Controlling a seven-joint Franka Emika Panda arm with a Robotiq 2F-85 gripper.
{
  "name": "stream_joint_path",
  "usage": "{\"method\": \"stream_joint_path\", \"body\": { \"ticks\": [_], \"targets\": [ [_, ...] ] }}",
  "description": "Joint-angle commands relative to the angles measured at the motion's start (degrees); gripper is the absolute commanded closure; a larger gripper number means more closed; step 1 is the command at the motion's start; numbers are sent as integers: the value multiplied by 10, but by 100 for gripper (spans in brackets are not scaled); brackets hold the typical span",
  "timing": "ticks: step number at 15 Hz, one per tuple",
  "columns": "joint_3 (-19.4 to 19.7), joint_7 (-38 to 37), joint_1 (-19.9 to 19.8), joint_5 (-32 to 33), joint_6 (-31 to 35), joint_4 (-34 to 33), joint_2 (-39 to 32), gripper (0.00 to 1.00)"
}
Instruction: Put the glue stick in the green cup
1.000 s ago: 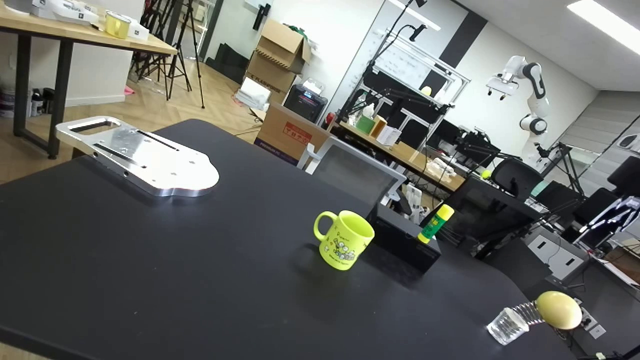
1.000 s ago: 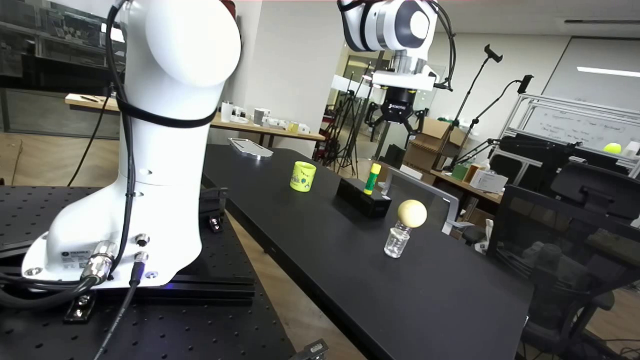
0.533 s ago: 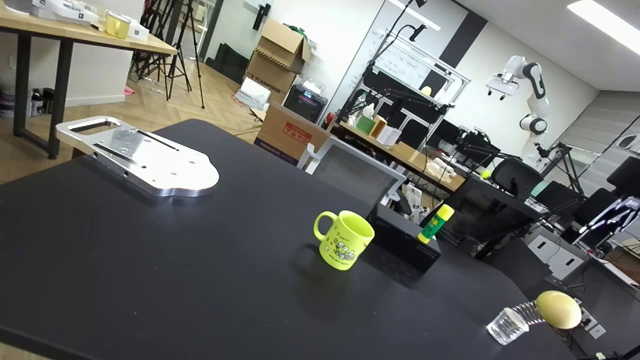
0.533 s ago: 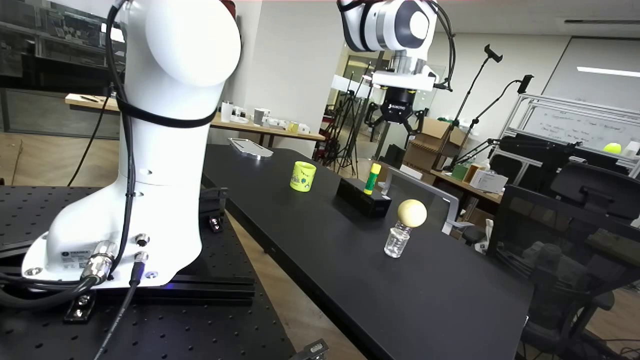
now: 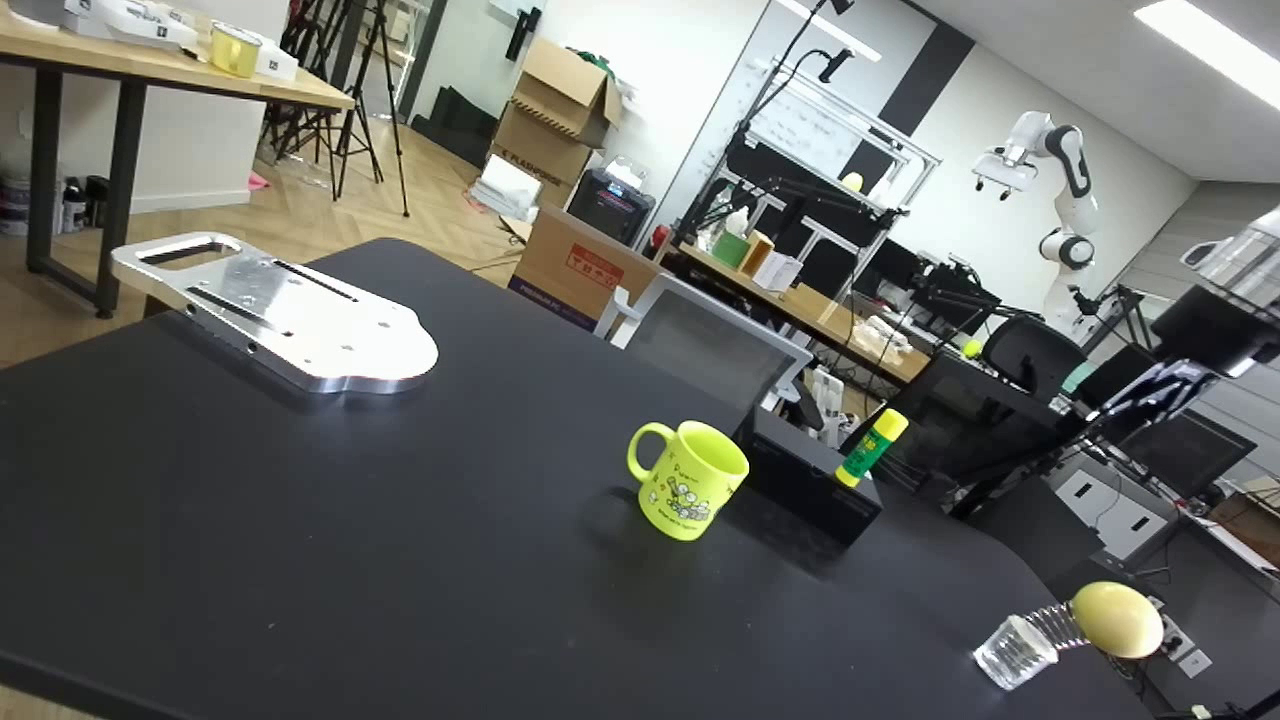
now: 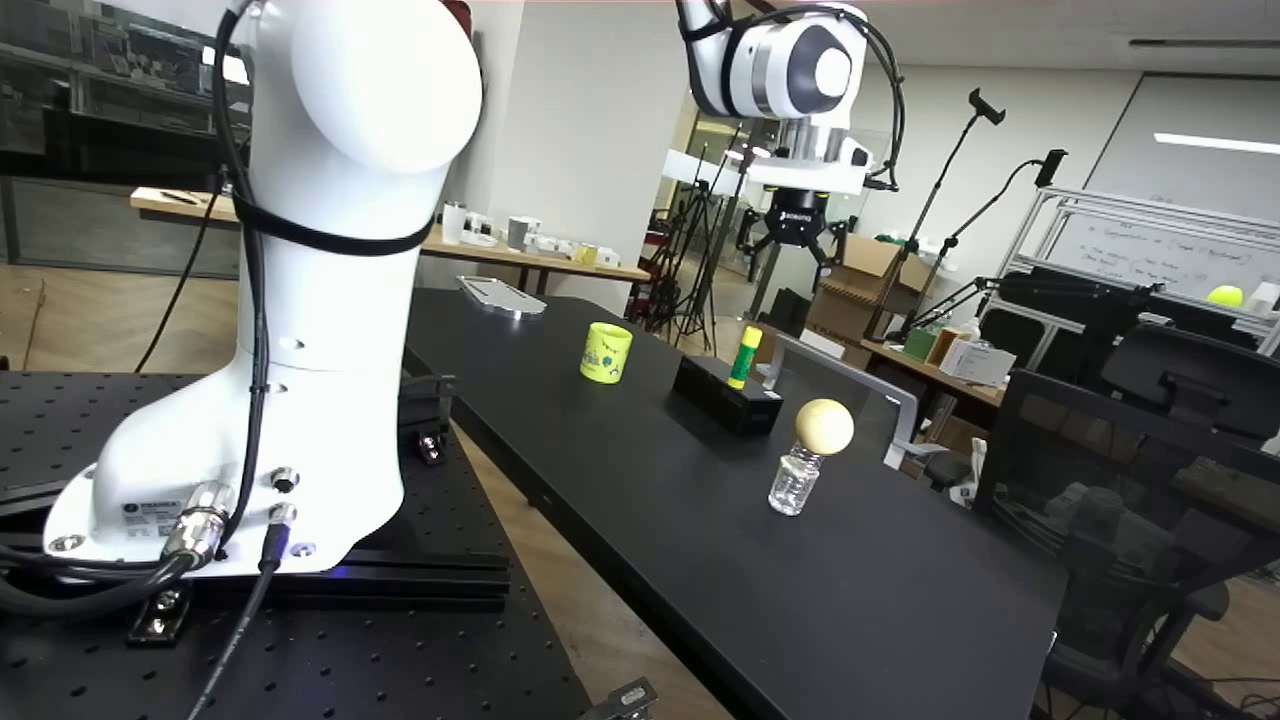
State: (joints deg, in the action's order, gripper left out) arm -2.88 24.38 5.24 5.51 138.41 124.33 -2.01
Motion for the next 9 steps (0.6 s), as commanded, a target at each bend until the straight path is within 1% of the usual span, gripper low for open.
{"method": "stream_joint_path", "body": {
  "ticks": [1, 5, 9],
  "targets": [
    [-18, -4, 2, -7, 9, -80, -64, 0],
    [-40, -8, 6, -5, 5, -153, -125, 0],
    [-62, 4, 7, -5, 50, -206, -187, 0]
  ]
}}
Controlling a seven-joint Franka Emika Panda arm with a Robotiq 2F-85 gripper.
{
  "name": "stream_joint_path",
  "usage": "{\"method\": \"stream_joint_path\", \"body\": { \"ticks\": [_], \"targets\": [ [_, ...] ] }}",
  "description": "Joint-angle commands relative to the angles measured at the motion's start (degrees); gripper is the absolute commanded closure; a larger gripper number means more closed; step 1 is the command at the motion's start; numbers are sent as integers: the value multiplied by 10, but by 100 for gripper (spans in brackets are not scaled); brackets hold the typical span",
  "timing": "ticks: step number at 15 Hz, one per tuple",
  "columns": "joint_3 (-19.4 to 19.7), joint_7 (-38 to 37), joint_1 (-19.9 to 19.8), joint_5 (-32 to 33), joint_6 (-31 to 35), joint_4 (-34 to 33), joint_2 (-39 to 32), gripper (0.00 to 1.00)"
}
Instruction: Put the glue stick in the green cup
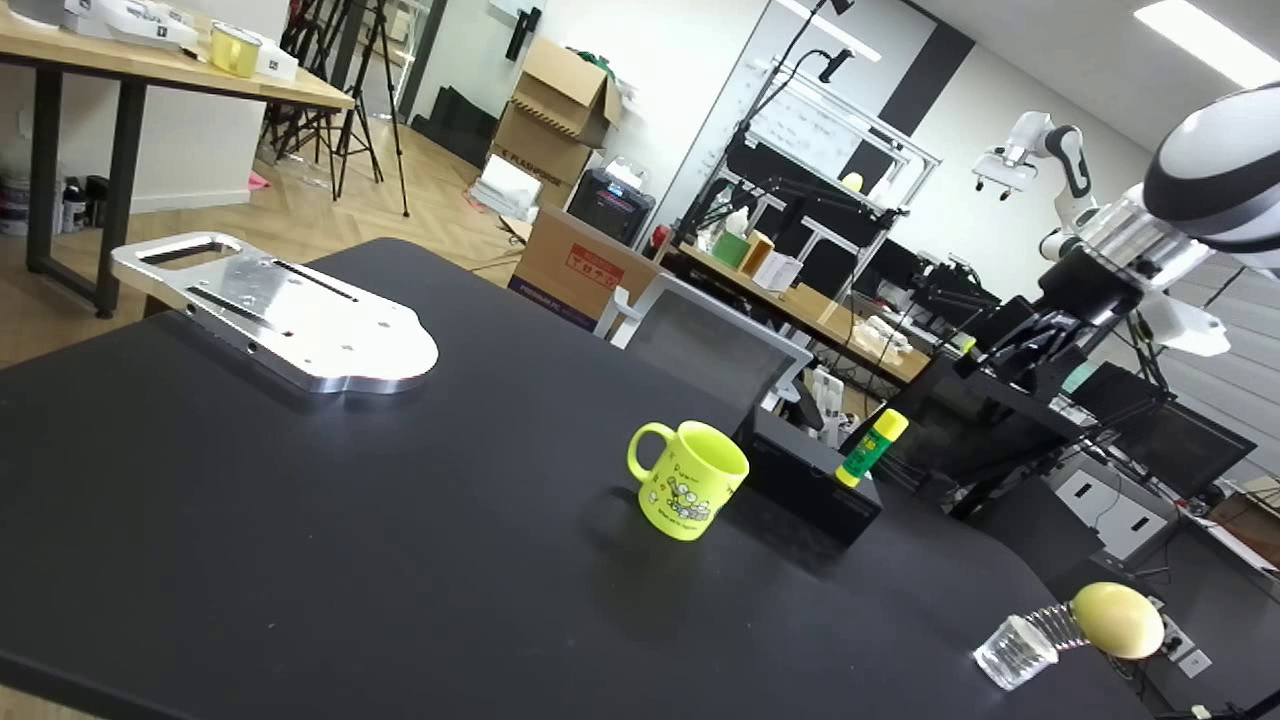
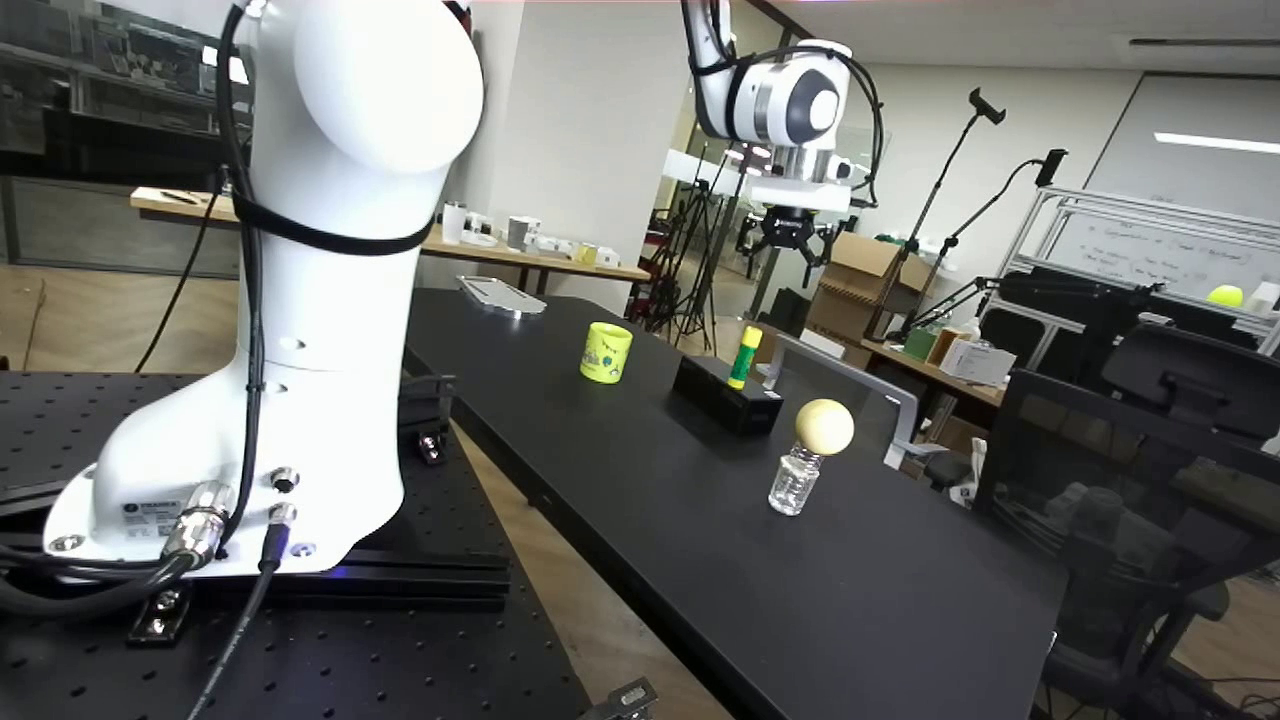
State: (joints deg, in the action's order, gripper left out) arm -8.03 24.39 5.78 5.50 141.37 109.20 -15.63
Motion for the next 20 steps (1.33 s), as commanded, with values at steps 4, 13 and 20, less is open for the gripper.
{"method": "stream_joint_path", "body": {
  "ticks": [4, 13, 20],
  "targets": [
    [-24, 9, 1, -1, 65, -104, -113, 0],
    [-37, 12, -5, -4, 55, -174, -215, 0],
    [-39, 6, -6, -8, 8, -207, -255, 33]
  ]
}}
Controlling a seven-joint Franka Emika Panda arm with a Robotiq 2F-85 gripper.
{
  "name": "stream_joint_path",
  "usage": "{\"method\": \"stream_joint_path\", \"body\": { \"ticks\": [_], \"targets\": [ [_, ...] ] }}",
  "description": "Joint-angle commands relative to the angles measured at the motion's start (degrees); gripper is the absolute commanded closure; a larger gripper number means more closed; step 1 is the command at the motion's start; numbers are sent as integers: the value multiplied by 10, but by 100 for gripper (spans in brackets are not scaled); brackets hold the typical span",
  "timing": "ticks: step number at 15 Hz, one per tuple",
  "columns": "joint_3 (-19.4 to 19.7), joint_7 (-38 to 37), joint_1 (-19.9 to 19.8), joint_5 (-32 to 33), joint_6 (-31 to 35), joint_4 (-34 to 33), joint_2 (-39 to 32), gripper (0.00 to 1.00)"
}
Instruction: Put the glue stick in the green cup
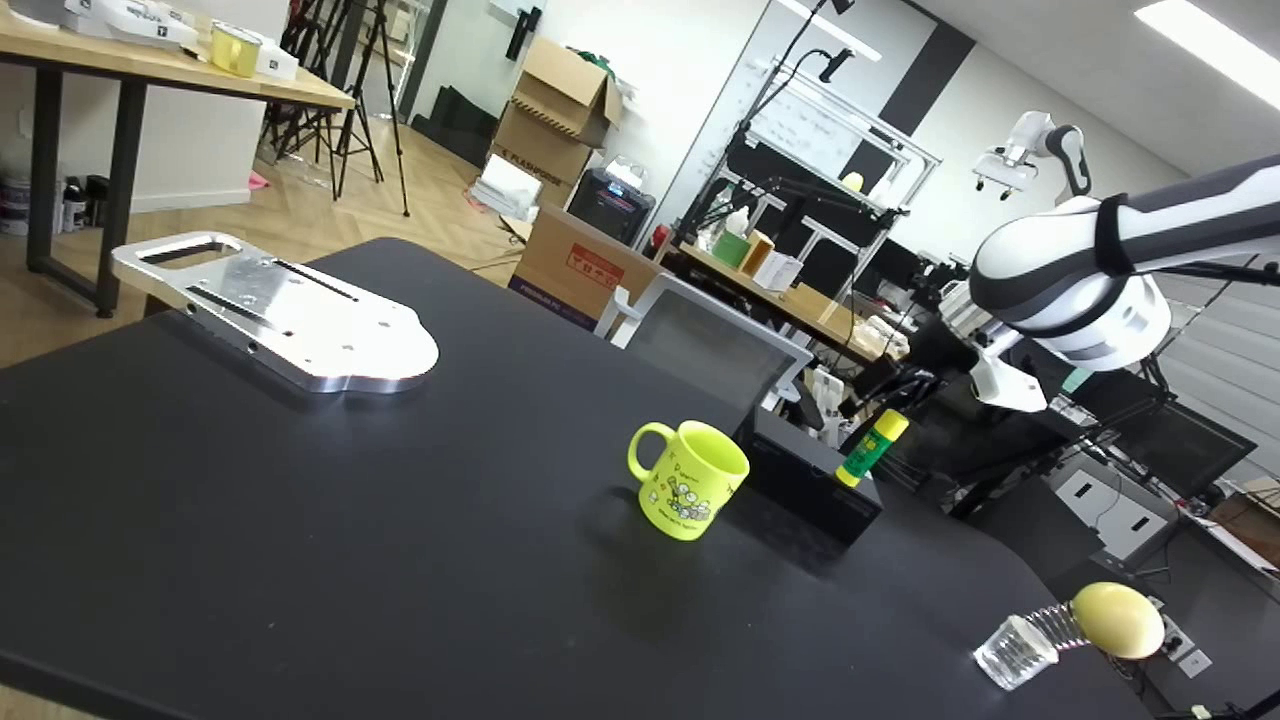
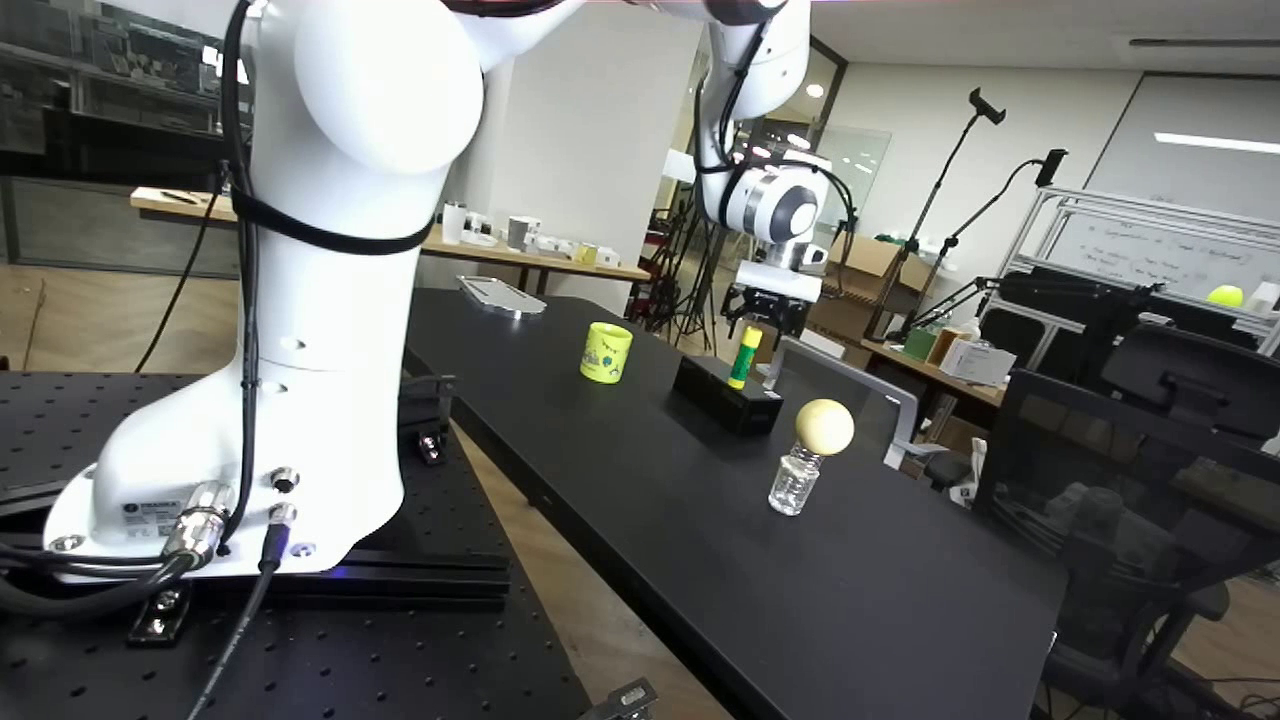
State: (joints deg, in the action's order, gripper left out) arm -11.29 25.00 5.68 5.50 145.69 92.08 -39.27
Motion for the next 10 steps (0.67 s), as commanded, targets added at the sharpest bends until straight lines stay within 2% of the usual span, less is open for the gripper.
{"method": "stream_joint_path", "body": {
  "ticks": [1, 5, 6, 7, 8, 10],
  "targets": [
    [-5, -4, -3, -7, -43, -41, -21, 40],
    [0, -6, 0, -3, -84, -60, -27, 69],
    [2, -6, 1, 0, -92, -63, -27, 25],
    [3, -7, 3, 0, -104, -66, -28, 29],
    [2, -6, 3, -1, -116, -69, -29, 29],
    [5, -9, 6, 1, -138, -73, -30, 16]
  ]
}}
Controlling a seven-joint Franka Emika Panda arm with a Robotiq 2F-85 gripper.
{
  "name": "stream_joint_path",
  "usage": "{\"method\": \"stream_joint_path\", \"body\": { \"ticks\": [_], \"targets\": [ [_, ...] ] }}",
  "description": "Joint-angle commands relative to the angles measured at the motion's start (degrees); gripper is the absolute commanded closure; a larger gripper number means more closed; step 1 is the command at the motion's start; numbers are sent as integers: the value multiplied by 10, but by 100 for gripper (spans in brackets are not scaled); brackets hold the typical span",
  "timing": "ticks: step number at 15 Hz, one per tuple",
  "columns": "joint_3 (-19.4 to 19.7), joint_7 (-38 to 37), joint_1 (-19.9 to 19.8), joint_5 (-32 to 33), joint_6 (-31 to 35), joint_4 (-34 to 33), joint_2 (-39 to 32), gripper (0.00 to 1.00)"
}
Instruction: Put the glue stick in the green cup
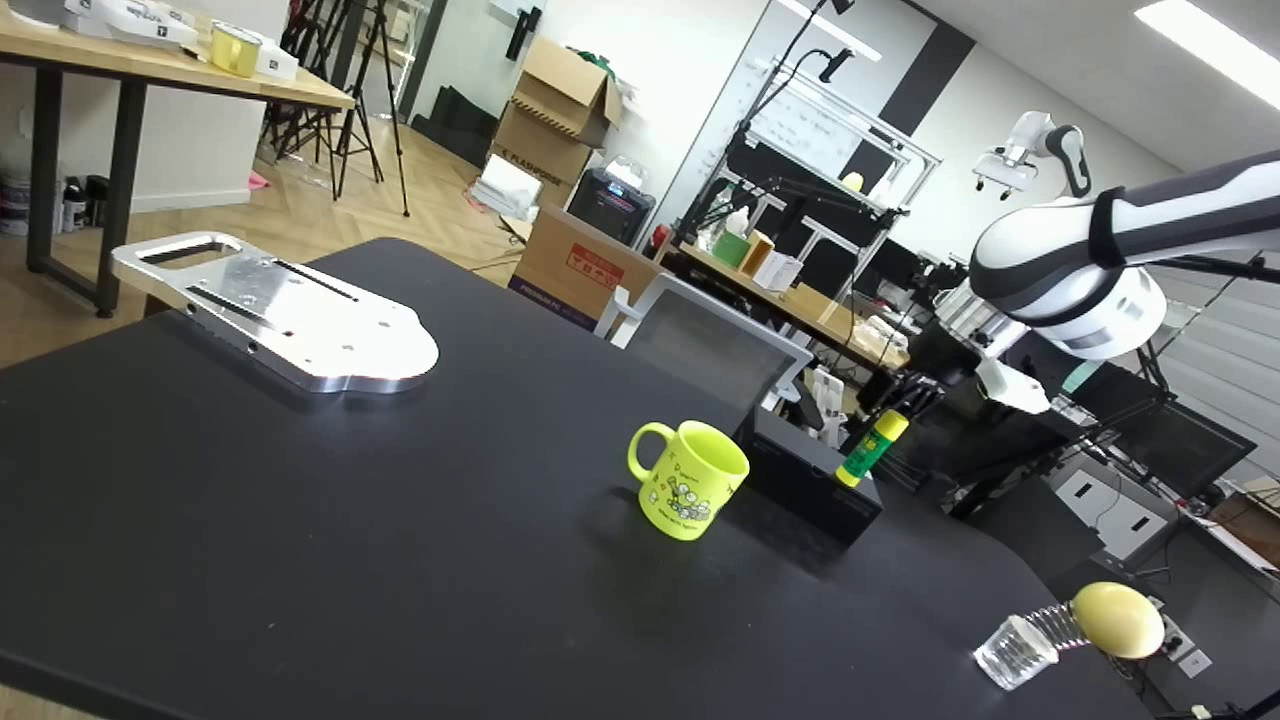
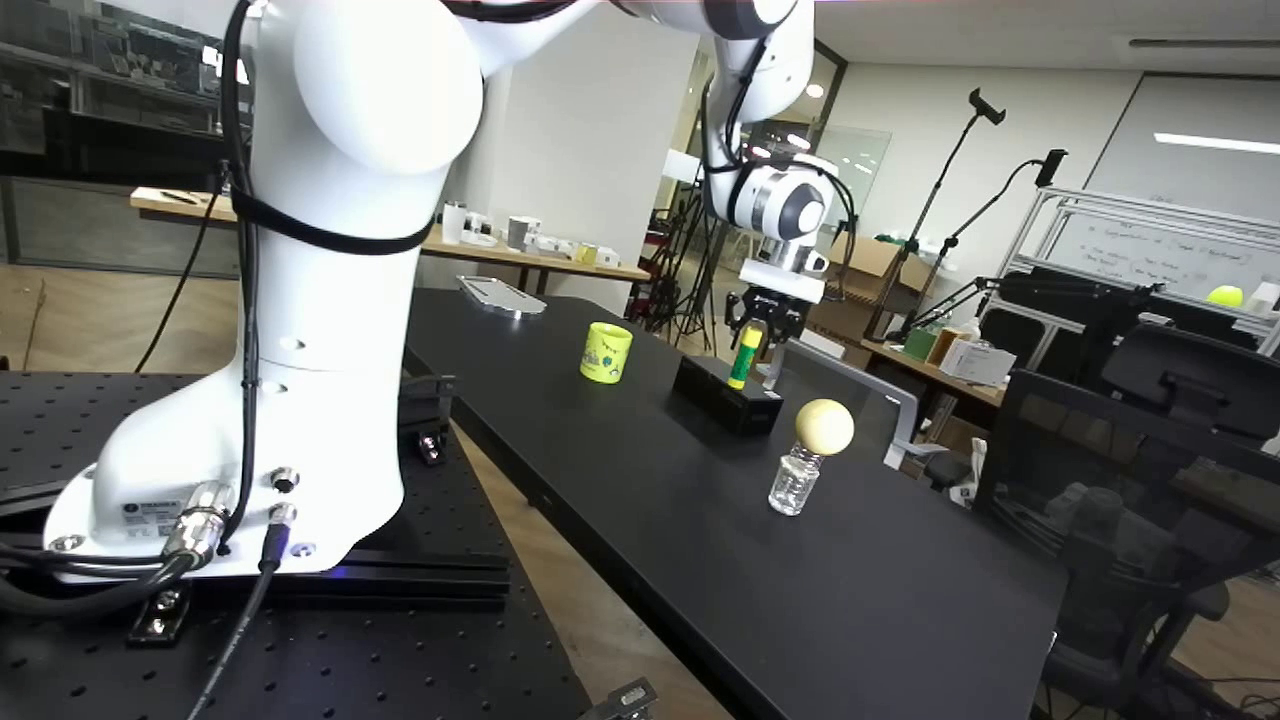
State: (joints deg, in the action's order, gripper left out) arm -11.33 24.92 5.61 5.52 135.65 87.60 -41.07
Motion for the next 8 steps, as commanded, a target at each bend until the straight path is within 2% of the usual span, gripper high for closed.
{"method": "stream_joint_path", "body": {
  "ticks": [1, 3, 6, 7, 8],
  "targets": [
    [7, -11, 8, 3, -47, -29, -12, 10],
    [11, -13, 11, 5, -67, -34, -14, 0],
    [19, -18, 15, 11, -93, -41, -17, 0],
    [19, -16, 13, 10, -87, -40, -17, 25],
    [18, -16, 11, 7, -84, -39, -16, 25]
  ]
}}
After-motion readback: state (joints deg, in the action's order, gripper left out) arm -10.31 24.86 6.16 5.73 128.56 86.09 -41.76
